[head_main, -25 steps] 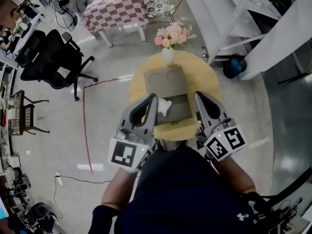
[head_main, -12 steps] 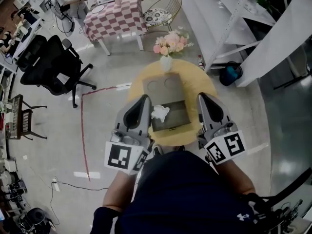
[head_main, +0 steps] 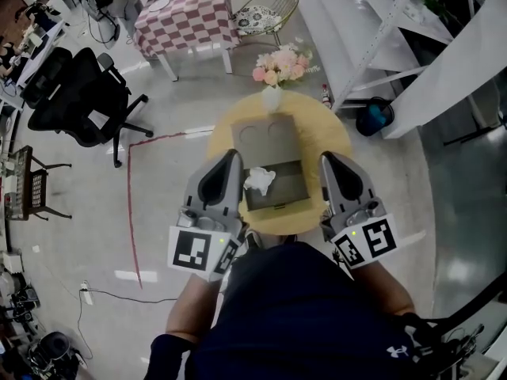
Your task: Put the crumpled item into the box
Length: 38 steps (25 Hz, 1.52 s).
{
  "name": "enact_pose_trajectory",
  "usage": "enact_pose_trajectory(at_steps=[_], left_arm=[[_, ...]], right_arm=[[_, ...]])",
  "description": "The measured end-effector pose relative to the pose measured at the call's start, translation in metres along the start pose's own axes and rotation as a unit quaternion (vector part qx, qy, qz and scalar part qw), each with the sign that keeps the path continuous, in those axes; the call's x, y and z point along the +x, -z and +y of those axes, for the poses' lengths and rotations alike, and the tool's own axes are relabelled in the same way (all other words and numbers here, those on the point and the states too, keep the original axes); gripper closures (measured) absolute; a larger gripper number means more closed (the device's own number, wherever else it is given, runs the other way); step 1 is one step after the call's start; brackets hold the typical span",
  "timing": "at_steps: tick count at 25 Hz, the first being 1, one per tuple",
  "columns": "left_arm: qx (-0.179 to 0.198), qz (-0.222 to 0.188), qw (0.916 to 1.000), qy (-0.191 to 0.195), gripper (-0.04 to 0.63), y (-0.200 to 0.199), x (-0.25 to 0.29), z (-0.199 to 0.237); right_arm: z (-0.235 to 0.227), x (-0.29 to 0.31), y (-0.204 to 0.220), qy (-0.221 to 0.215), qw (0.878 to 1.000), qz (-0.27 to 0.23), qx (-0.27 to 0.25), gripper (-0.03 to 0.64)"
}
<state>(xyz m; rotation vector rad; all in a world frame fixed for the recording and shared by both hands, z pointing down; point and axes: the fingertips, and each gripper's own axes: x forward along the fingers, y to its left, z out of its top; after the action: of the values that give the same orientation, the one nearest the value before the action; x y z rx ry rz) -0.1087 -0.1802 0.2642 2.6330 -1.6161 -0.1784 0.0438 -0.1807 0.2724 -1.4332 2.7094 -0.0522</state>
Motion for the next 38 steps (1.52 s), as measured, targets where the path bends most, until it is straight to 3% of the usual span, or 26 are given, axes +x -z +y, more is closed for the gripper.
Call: enact_pose_trajectory(at_steps=[11,16,38], left_arm=[[-0.007,0.026,0.9996,-0.003,0.578,0.014,0.013,0.008],[-0.012,0.014,0.9998,-0.001,0.578,0.013,0.020,0.009],[-0.010,0.030,0.9995,-0.001,0.578,0.024,0.020,0.017]], right_arm=[[-0.004,0.011,0.010,-0.003,1.000,0.012,0.010,0.603],[-0.006,0.014,0.015,-0.001,1.000,0.017,0.020,0.603],[-0.003,0.019,0.022,-0.007,0.999,0.023,0.038,0.603]])
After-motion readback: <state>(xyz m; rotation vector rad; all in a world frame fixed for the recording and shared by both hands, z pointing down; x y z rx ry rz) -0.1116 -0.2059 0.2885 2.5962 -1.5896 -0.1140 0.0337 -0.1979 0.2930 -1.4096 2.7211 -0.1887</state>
